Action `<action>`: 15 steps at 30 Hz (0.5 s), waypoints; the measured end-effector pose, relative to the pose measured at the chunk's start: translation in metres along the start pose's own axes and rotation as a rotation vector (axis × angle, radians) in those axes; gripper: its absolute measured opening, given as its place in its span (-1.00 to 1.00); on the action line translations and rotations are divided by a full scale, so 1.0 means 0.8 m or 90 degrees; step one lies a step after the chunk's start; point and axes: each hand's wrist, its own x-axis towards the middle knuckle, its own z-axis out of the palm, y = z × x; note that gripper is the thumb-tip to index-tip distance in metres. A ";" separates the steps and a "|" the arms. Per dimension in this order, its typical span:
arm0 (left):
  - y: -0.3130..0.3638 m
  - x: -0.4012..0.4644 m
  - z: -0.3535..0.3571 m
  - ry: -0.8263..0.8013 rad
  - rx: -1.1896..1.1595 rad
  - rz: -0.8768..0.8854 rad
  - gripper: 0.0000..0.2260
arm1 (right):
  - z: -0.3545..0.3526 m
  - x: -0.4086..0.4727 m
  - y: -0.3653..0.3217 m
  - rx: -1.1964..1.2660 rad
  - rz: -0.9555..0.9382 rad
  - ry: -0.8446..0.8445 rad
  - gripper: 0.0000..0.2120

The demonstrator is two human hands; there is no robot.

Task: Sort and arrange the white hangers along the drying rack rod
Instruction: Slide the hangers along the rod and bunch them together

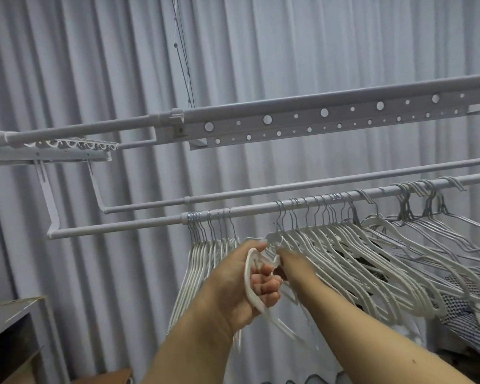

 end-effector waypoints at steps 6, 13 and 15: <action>-0.020 0.051 -0.036 0.197 0.120 0.256 -0.71 | -0.008 0.009 0.010 0.008 0.045 0.209 -0.66; -0.057 0.087 -0.062 0.432 0.887 0.220 -0.61 | -0.035 -0.014 0.032 -0.073 0.080 0.416 -0.51; -0.059 0.093 -0.061 0.444 0.954 0.185 -0.59 | -0.041 -0.019 0.035 -0.090 0.081 0.446 -0.50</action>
